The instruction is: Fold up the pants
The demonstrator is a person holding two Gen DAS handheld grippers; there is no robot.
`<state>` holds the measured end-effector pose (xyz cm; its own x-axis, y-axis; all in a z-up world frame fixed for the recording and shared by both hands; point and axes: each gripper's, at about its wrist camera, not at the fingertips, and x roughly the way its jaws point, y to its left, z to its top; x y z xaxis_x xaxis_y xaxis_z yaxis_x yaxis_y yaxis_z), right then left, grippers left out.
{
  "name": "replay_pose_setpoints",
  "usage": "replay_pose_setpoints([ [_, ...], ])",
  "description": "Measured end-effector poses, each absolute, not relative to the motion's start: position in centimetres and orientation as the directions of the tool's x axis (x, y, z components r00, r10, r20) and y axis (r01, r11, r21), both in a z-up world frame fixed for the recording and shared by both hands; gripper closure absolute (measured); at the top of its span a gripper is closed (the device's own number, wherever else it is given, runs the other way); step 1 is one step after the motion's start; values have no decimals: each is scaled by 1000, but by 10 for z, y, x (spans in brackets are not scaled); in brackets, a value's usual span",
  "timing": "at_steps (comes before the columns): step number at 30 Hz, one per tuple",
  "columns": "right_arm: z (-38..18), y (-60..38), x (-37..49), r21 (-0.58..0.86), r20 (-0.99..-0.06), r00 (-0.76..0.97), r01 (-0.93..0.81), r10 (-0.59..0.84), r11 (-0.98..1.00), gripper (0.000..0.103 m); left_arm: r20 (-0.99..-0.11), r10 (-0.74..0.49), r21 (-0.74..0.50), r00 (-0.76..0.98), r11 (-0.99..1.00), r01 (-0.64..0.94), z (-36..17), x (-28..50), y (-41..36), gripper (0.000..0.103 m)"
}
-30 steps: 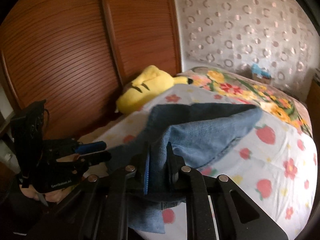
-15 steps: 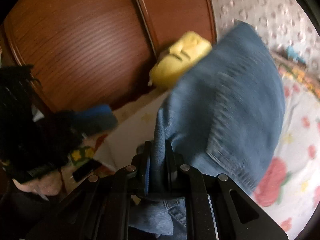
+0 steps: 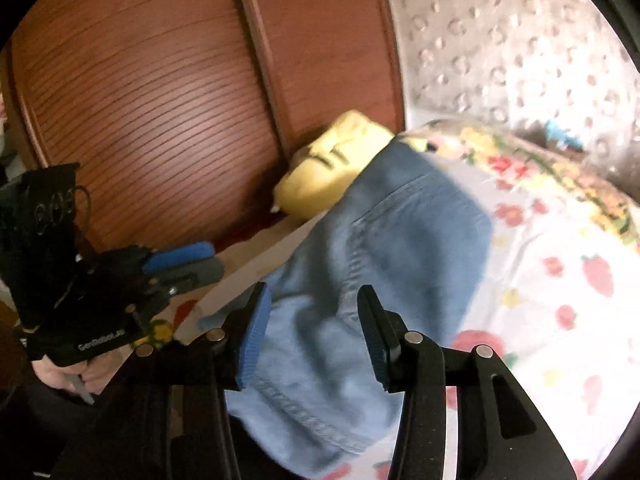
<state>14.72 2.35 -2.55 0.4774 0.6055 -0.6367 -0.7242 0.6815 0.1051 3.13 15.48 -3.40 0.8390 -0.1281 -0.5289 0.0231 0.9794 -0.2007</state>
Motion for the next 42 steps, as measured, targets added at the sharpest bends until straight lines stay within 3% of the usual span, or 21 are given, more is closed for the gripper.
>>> replay_pose_setpoints([
  [20,-43,-13,203,33,-674,578,-598,459,801,52,-630,-161,-181,760,982,58,-72,50,133,79],
  [30,-48,-5,227,44,-678,570,-600,465,799,40,-632,-168,-192,757,980,57,-79,48,134,79],
  [36,-62,0,245,54,-706,551,-586,446,809,39,-629,-179,-198,756,978,67,-83,48,136,79],
  [42,-78,10,265,69,-738,513,-588,438,806,27,-628,-176,-193,758,979,68,-84,47,135,74],
])
